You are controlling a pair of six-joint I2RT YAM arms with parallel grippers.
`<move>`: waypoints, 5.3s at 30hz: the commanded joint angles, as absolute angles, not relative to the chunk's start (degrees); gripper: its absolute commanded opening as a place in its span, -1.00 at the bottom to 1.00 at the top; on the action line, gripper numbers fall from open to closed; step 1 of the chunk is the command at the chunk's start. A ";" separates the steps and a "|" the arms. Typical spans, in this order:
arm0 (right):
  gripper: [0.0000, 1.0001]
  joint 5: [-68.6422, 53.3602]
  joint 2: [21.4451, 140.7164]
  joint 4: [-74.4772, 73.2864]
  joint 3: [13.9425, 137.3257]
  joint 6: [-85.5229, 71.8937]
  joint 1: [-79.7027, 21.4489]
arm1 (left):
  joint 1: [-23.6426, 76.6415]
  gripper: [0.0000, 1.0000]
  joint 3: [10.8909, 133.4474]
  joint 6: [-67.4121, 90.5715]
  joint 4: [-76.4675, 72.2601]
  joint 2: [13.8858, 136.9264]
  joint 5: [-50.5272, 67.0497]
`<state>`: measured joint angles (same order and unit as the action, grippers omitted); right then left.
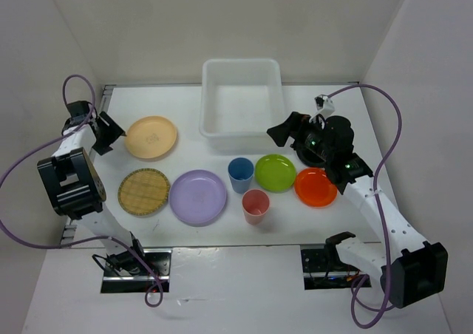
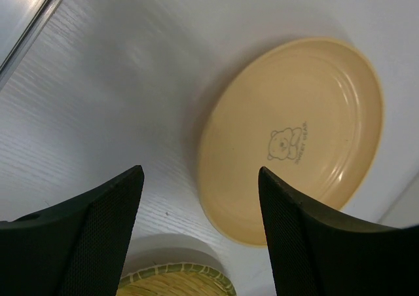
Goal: Place the mixed dishes into the plastic bin
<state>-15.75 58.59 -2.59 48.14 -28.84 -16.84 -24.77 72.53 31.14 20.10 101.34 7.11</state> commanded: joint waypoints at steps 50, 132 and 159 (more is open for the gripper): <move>0.99 -15.29 58.10 -2.11 49.31 -27.86 -16.52 | -17.31 -1.00 78.84 28.92 25.75 107.34 -5.98; 0.99 -2.20 37.35 -12.13 48.25 -32.87 -12.74 | 19.25 -0.50 177.71 42.19 47.72 164.36 -4.04; 0.24 -16.18 52.29 -22.06 50.71 -23.65 -18.53 | 27.76 0.30 179.47 26.46 71.58 112.16 -10.20</move>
<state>-15.62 51.46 -20.40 48.12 -25.74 -15.70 26.57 178.34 30.83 59.40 117.91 -8.71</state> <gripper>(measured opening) 0.712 0.649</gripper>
